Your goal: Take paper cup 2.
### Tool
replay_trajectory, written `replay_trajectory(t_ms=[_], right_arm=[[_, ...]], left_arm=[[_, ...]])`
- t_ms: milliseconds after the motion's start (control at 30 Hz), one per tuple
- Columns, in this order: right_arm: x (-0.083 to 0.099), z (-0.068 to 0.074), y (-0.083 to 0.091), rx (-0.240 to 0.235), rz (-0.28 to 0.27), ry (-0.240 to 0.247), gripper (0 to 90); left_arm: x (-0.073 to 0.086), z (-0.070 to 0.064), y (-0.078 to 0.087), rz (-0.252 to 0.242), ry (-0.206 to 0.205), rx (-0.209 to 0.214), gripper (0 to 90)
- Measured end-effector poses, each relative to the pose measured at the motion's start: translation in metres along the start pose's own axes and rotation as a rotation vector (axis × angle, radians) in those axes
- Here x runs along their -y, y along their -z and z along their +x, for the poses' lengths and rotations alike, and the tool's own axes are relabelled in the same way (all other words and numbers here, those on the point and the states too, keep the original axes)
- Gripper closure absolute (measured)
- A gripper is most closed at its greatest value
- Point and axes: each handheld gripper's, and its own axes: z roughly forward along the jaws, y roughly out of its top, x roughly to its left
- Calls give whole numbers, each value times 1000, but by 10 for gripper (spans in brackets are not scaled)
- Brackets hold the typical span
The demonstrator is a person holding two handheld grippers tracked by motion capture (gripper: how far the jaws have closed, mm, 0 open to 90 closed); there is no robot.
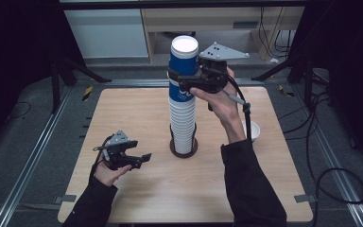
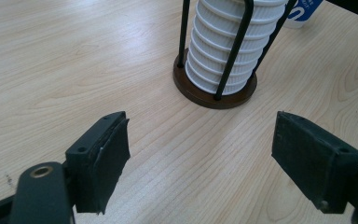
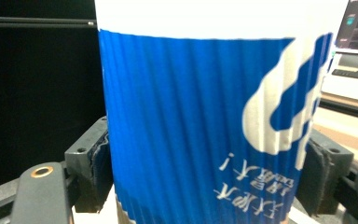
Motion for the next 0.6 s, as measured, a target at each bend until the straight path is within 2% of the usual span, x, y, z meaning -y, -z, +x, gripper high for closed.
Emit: replay_trajectory(t_ms=[167,333,600], right_arm=[[-9,1,7,6,-26,12,207],[-14,-2,24,25,-43,26,208],[2,-13,56,73,-21,30,208]], left_arm=[[0,0,0,-3,3,0,183],[0,0,1,-4,2,-1,183],[-1,-1,0,-3,-3,-1,184]])
